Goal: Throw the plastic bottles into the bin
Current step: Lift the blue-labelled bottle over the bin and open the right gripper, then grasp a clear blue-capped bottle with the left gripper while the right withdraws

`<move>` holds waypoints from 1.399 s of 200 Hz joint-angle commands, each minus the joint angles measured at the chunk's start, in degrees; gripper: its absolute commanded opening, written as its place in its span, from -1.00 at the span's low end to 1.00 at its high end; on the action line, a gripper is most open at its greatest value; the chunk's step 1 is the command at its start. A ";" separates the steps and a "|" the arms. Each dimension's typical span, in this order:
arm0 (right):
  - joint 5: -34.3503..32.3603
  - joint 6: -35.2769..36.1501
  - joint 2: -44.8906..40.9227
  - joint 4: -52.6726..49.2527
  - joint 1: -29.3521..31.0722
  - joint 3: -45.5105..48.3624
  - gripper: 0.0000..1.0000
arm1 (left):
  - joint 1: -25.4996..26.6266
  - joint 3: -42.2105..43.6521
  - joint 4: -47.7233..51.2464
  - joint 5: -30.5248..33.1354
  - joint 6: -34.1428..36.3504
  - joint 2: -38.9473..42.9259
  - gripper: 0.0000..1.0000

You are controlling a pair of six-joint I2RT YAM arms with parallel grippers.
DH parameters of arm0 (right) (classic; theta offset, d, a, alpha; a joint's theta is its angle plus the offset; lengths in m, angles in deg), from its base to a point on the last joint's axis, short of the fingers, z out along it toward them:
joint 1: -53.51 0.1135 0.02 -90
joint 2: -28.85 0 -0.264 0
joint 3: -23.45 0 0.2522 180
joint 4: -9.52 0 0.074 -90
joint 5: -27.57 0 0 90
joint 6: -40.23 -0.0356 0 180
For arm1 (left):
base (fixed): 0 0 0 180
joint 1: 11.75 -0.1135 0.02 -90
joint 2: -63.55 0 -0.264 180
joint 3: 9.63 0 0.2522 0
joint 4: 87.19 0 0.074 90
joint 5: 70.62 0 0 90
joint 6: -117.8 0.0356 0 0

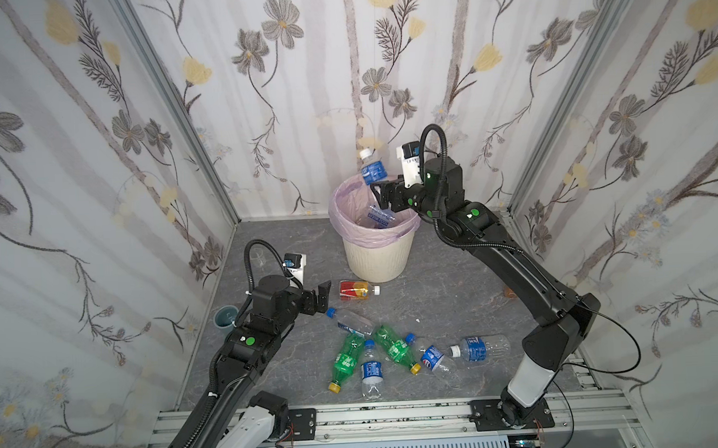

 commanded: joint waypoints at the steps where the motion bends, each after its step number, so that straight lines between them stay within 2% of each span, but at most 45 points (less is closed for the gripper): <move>1: -0.43 -0.91 -6.24 4.48 -0.13 9.00 0.81 | -0.07 -0.96 1.84 -0.73 4.44 -0.81 1.00; 15: -0.51 -1.25 -11.41 8.85 -0.21 15.99 0.86 | 0.02 -1.39 2.67 -1.62 6.06 -2.18 1.00; 43: -0.95 -1.53 -19.74 11.03 -0.39 25.78 0.87 | 0.95 -2.34 3.88 -1.56 9.40 -4.48 1.00; 89: -1.02 -2.09 -31.07 14.68 -1.23 43.39 0.89 | 5.55 -3.26 8.12 -1.35 19.01 -8.71 1.00; 136: -0.95 -3.29 -39.12 17.13 -3.95 56.43 0.90 | 12.19 -7.66 13.48 1.05 23.80 -21.78 0.99; 185: 1.19 -4.51 -43.44 17.78 -7.33 63.24 0.90 | 18.65 -12.03 15.10 4.04 24.86 -34.21 0.88; 223: 1.69 -5.39 -45.40 18.10 -9.33 67.01 0.90 | 19.55 -12.80 16.23 2.01 24.53 -38.86 0.85; 280: 2.57 -6.65 -46.63 18.67 -10.58 69.43 0.90 | 19.85 -13.13 16.24 5.52 24.97 -44.02 0.73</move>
